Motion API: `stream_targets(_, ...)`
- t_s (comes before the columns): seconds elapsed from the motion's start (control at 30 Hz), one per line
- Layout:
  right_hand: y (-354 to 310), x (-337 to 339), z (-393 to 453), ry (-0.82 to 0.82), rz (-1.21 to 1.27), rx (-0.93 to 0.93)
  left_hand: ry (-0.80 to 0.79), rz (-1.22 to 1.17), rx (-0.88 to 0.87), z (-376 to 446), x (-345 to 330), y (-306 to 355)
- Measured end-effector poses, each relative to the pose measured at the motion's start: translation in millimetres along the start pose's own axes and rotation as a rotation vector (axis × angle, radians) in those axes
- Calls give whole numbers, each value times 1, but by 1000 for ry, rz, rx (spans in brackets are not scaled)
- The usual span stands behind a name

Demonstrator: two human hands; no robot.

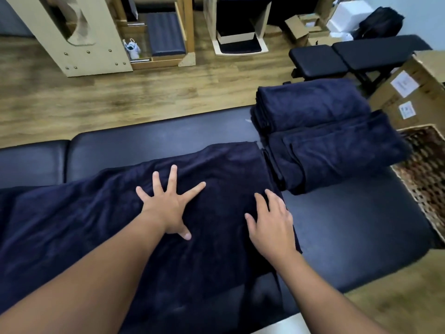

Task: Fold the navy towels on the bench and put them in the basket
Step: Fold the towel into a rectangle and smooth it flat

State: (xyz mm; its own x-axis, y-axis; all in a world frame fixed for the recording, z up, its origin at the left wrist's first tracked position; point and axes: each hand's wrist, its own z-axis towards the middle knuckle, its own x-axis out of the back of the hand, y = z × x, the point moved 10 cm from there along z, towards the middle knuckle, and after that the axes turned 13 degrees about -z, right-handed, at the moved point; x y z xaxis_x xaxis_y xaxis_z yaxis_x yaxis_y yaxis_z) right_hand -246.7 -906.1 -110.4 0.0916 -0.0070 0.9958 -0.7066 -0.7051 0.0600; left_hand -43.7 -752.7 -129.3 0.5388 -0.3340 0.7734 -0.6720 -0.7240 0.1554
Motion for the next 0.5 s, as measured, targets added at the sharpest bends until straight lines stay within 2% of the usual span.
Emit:
stream_targets(0.1,20,1,-17,-28,-32,-167,118,107,-7,-15,2,6)
stream_targets(0.2,37,7,-32,-109,-97,-276,216,119,-5,-49,-8,11)
stream_targets(0.3,53,4,-39,-208,-53,-346,443,139,-92,-90,-22,16)
stream_targets(0.33,56,3,-39,-217,-21,-344,471,114,-90,-103,-31,11)
stream_targets(0.43,62,7,-35,-176,129,-261,495,-8,-28,-134,-61,-15)
stream_targets(0.5,71,22,-40,-60,240,-249,484,-60,28,-153,-78,-32)
